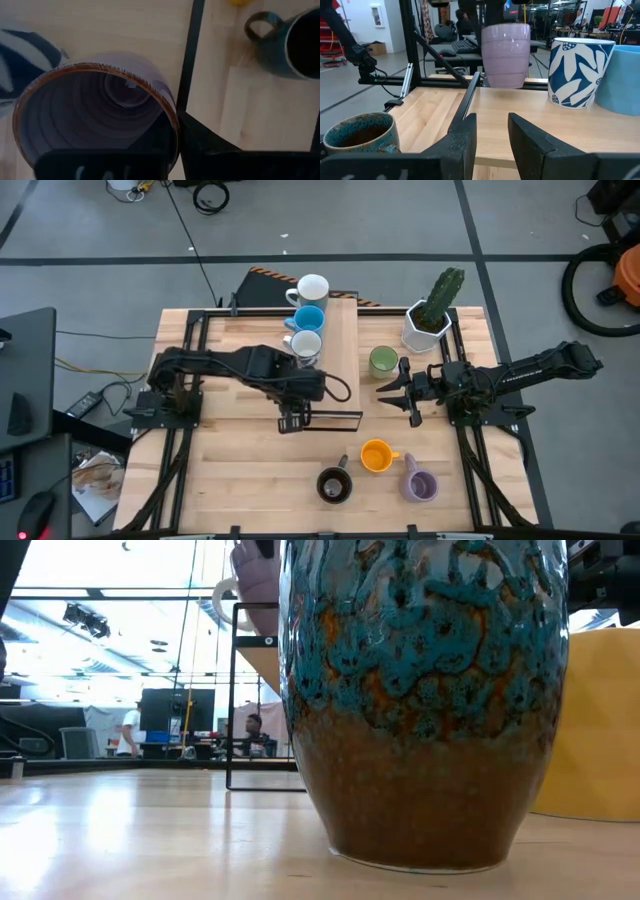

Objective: Place coffee mugs
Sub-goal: Put the purple patterned mug on the shelf

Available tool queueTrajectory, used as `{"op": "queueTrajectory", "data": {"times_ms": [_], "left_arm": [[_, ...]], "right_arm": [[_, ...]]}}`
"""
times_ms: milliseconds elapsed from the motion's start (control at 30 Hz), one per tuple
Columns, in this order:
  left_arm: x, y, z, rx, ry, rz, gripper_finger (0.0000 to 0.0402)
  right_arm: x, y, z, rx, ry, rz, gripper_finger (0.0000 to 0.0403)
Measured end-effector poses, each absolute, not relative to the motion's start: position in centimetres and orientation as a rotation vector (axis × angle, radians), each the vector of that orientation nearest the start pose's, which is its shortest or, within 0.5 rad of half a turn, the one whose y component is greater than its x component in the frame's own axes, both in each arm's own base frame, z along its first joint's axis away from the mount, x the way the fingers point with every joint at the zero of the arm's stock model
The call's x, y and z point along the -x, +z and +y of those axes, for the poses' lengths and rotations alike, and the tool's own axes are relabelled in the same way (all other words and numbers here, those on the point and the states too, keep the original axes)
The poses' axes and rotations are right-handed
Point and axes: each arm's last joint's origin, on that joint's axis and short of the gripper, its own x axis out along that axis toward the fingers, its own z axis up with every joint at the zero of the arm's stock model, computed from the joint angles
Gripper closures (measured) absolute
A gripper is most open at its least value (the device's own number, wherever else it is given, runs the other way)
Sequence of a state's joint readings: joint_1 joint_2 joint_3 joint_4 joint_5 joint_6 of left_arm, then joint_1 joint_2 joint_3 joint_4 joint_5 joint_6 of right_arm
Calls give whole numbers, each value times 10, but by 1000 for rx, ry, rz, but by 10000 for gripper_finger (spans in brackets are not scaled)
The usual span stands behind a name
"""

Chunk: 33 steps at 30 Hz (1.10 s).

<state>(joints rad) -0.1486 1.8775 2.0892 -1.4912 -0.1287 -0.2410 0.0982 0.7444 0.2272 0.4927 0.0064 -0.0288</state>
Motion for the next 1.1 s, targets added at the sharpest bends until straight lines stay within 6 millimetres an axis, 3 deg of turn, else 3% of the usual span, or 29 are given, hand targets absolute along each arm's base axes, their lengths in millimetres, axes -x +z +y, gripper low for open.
{"op": "queueTrajectory", "data": {"times_ms": [533,900,1100], "left_arm": [[-360,361,-49,-30,129,1297,369],[-360,361,-51,-100,185,1278,286],[-360,362,-51,-138,205,1271,276]], "right_arm": [[-165,210,16,24,98,32,286],[-165,210,16,22,100,31,286],[-165,210,16,21,99,32,286]]}}
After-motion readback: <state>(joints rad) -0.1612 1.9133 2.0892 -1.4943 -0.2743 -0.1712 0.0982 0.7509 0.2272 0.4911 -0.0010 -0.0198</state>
